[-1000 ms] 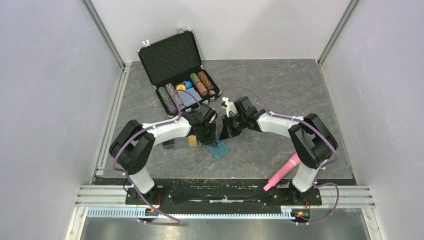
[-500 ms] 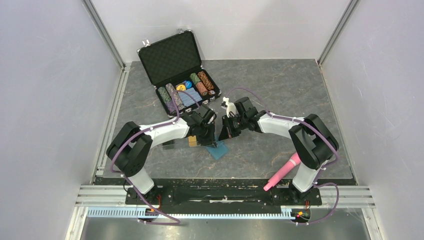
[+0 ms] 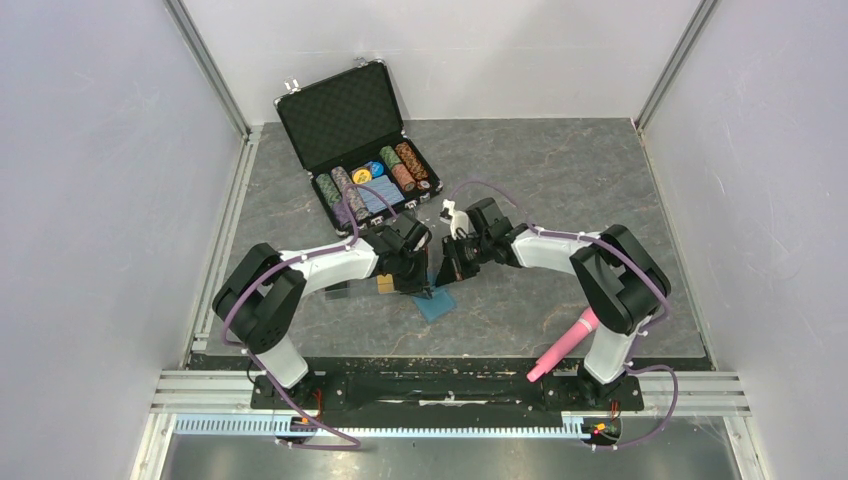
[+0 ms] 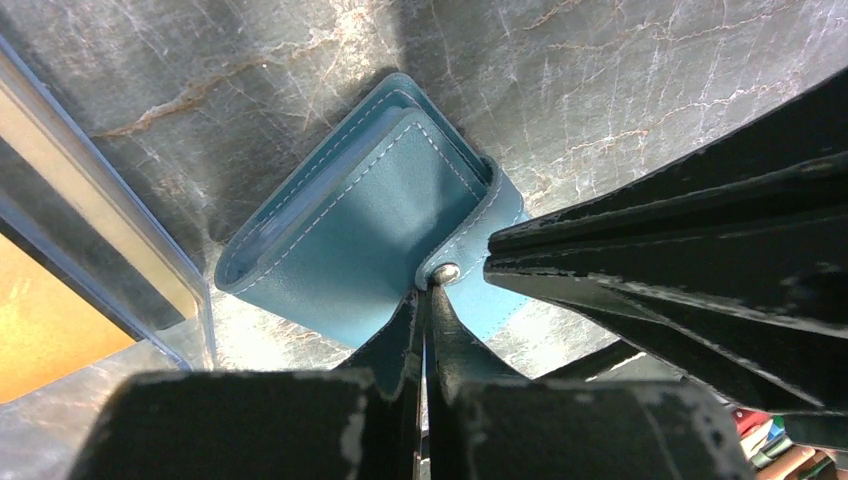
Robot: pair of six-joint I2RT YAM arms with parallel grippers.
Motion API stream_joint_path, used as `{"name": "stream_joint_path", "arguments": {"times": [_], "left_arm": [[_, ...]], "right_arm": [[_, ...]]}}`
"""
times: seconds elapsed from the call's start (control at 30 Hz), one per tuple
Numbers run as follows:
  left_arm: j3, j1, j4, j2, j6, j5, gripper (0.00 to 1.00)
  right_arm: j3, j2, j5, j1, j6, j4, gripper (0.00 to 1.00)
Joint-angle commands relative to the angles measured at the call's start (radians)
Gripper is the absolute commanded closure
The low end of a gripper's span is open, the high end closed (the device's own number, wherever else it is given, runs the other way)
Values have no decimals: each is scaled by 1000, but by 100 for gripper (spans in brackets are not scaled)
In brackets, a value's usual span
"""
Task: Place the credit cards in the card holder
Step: Close the card holder at the center of the board.
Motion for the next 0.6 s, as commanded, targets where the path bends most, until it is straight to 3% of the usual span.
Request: {"name": "stream_joint_path", "arguments": {"times": [0.0,0.17,0.43,0.57], "left_arm": [[-21,-7,6,17,-32,3,98],[-21,-7,26,37,-30,13,98],[3,-7,29,61,-19,17,98],[17,-7,25,30,-9,11,98]], "right_arm": [[-3,34,-33,17,-12,15,93],[5,81,-23,22,-30,3,94],[61,148,138,50,-155,-186,97],[60,109,101,46,-134,-150,96]]}}
